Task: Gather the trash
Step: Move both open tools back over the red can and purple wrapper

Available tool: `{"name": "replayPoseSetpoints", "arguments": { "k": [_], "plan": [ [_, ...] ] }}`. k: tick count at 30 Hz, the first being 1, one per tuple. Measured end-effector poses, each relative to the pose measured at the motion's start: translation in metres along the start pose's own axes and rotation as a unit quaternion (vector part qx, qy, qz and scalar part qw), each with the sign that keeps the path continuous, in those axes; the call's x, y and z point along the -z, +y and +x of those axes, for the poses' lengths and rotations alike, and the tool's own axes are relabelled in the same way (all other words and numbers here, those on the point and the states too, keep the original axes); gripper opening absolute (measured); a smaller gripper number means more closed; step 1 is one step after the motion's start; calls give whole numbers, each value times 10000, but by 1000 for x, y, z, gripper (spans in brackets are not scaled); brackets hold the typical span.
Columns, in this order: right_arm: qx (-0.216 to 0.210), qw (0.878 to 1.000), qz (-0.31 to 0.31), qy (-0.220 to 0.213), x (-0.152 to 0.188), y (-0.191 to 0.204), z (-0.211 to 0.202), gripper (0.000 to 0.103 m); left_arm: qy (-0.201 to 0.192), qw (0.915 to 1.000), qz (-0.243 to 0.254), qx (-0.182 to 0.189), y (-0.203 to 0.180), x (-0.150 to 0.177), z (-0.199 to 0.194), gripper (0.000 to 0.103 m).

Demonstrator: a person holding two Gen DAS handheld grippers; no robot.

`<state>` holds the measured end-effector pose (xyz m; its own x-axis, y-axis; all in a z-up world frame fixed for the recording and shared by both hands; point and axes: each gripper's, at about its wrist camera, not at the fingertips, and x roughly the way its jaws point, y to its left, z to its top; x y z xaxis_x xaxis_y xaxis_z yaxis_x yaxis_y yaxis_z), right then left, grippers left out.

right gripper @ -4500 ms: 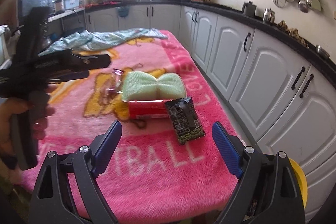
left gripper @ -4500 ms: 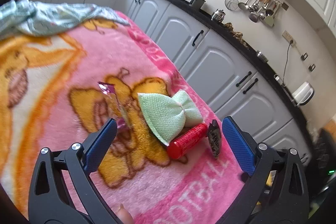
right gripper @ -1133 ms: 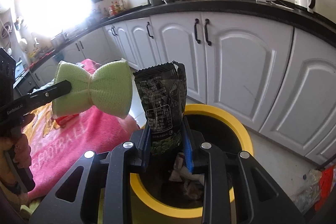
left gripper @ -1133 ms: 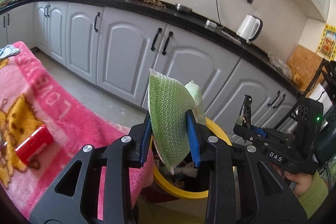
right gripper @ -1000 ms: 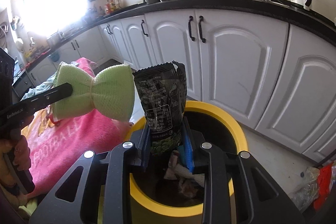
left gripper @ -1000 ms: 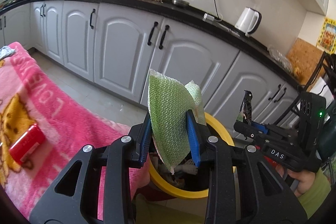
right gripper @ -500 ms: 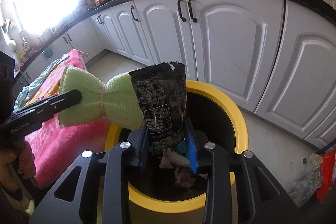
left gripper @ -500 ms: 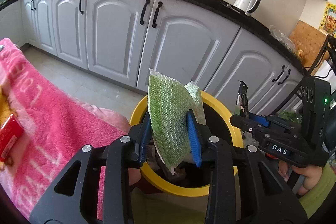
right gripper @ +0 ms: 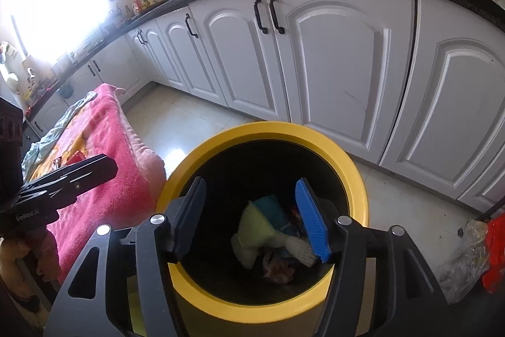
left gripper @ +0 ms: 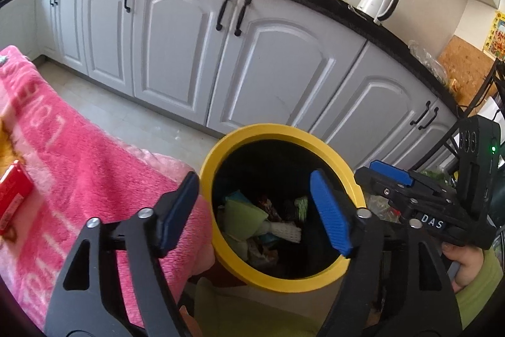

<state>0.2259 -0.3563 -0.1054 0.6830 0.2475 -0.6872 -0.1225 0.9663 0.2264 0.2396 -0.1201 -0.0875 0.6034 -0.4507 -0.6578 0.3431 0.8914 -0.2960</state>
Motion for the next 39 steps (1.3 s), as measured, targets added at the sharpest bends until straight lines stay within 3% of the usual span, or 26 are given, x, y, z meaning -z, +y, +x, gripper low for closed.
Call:
{"name": "replayPoseSetpoints", "arguments": {
  "k": [2, 6, 7, 20, 23, 39],
  "plan": [
    [-23, 10000, -58, -62, -1, 5, -3, 60, -76, 10000, -30, -44, 3, -2, -5, 78],
    [-94, 9996, -185, -211, -6, 17, -12, 66, -253, 9995, -113, -180, 13, -4, -21, 84],
    [-113, 9993, -226, -260, -8, 21, -14, 68, -307, 9992, -130, -239, 16, -5, -26, 92],
    [-387, 9932, -859, -688, -25, 89, -37, 74, -959, 9912, -595, -689, 72, -4, -92, 92],
    [-423, 9916, -990, -720, -26, 106, -37, 79, -1108, 9880, -754, -769, 87, -3, -108, 92],
    [-914, 9790, -1776, -409, -19, 214, -10, 80, -1598, 9654, -1483, -1430, 170, 14, -168, 92]
  ]
}}
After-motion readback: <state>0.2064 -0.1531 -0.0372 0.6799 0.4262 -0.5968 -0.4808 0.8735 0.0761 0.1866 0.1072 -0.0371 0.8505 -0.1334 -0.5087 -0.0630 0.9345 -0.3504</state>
